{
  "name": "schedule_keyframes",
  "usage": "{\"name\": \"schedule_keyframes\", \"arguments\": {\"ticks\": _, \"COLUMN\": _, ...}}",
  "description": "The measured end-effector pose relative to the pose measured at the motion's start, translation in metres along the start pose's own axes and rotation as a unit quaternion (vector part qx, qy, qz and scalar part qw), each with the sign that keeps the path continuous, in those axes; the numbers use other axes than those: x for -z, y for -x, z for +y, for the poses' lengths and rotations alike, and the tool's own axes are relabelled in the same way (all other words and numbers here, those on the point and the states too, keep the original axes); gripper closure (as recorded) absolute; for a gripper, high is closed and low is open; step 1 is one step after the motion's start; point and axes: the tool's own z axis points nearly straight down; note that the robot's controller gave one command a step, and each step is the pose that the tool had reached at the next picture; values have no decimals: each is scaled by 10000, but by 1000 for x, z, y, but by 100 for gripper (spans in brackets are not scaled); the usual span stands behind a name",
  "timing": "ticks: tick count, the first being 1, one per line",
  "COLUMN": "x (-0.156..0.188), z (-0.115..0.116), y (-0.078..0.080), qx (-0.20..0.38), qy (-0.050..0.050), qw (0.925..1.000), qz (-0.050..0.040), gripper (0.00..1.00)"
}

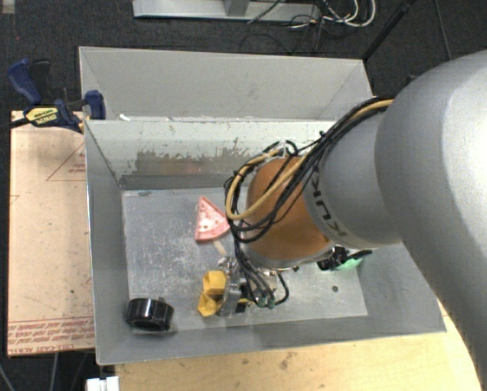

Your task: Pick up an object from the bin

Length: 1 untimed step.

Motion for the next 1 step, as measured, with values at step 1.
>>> {"name": "schedule_keyframes", "arguments": {"ticks": 1, "x": 4, "z": 0, "y": -1, "qx": -1, "qy": -6, "qw": 10000, "qz": 10, "gripper": 100}}
